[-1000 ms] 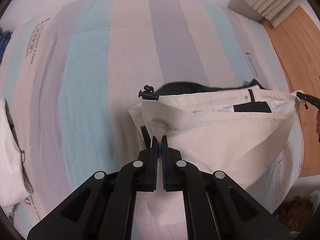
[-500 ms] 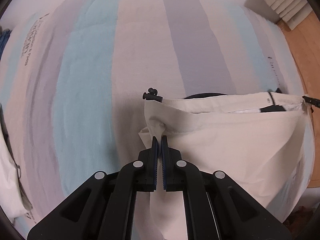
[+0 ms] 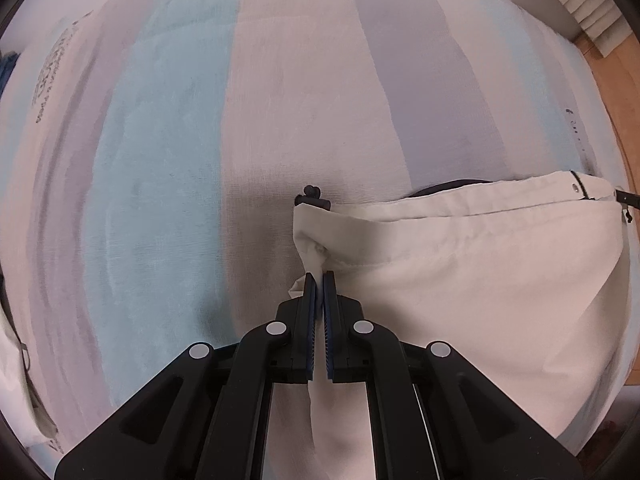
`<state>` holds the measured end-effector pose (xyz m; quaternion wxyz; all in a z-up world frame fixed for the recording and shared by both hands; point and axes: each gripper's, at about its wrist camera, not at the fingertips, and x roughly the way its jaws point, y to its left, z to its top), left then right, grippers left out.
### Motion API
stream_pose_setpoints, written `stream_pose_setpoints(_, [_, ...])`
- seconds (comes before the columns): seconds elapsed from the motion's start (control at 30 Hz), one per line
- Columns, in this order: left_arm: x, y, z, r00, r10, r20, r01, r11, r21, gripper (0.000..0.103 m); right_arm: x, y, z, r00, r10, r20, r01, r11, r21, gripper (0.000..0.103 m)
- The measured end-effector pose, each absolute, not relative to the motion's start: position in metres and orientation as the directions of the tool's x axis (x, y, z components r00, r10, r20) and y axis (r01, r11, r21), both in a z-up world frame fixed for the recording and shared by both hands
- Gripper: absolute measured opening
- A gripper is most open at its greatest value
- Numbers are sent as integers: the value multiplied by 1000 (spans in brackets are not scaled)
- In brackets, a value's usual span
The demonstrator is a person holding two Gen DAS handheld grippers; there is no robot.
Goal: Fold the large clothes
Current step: 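Lower the held hem with both grippers onto the folded jacket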
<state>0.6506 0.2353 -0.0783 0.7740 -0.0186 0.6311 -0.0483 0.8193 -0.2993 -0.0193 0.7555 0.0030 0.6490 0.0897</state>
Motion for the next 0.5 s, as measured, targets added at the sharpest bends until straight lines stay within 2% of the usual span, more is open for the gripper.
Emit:
stream_pose_setpoints(0.23, [651,230,-85,204,-64,-977,62,997,-52,3,821,-306,-26,134,205,-970,-103,976,192,9])
stream_pose_setpoints(0.33, [653,226,-83,212,-41,-976,69,997,-27,3,819,-309,-24,141,231,-963,-105,970,217,13])
stream_pose_setpoints(0.5, [656,225,-79,254,4,-967,39,999,15,8,822,-325,-23,146,360,-922,-25,933,360,34])
